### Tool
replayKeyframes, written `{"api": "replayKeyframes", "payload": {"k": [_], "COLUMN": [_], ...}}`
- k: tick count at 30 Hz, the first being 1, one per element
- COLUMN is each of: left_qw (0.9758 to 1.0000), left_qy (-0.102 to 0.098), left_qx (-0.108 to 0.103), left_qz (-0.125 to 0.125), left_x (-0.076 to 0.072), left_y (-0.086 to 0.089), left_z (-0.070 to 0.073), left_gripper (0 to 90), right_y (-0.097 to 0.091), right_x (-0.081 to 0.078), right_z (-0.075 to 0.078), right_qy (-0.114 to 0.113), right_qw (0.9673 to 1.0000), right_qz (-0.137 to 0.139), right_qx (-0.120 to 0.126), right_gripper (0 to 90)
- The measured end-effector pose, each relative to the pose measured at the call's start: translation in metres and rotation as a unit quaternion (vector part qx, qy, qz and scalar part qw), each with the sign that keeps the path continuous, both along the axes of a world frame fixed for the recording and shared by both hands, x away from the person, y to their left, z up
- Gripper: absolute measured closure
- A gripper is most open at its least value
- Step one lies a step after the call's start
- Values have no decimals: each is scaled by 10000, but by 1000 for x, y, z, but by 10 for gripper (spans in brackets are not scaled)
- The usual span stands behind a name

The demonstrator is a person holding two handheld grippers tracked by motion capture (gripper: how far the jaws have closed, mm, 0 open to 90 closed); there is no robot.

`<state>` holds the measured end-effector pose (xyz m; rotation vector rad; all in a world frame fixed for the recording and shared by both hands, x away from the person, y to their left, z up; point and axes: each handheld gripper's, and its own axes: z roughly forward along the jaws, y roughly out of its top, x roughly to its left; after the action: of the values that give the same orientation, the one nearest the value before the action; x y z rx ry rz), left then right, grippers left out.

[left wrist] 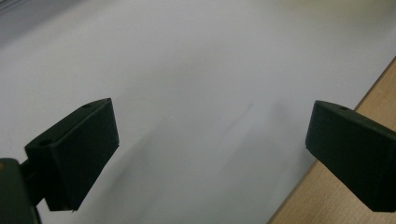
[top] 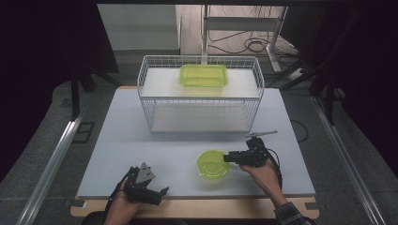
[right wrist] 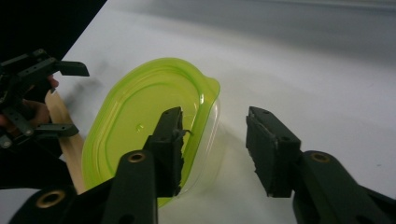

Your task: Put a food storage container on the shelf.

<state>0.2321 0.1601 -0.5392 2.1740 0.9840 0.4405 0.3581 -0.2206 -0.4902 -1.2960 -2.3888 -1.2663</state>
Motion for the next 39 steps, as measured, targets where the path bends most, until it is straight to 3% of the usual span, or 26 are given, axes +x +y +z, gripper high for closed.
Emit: {"api": "replayKeyframes", "payload": {"k": [3, 6, 9, 14, 18, 20, 24, 39], "left_qw": [10000, 10000, 10000, 10000, 10000, 10000, 10000, 10000], "left_qy": [4, 4, -3, -18, -24, -23, -27, -31], "left_qx": [8, 12, 23, 20, 18, 17, 18, 14], "left_qz": [-12, -20, -32, -29, -28, -28, -26, -18], "left_x": [0, 0, 0, 0, 0, 0, -1, 0], "left_y": [0, 0, 0, 0, 0, 0, 0, 0], "left_z": [0, 0, 0, 0, 0, 0, 0, 1], "left_gripper": [24, 24, 24, 24, 24, 24, 24, 24], "right_y": [0, 0, 0, 1, 0, -2, -4, -12], "right_x": [3, 4, 6, 6, 7, 8, 8, 17], "right_z": [-4, -5, -4, -3, 0, 3, 8, 41], "right_qy": [282, 398, 679, 875, 811, 852, 787, 483], "right_qw": [9994, 9989, 9965, 9936, 9942, 9926, 9928, 9914], "right_qz": [69, 78, 135, 186, 145, 100, 41, -187], "right_qx": [185, 244, 464, 696, 691, 859, 898, 1199], "right_gripper": [644, 698, 798, 811, 812, 813, 813, 813]}}
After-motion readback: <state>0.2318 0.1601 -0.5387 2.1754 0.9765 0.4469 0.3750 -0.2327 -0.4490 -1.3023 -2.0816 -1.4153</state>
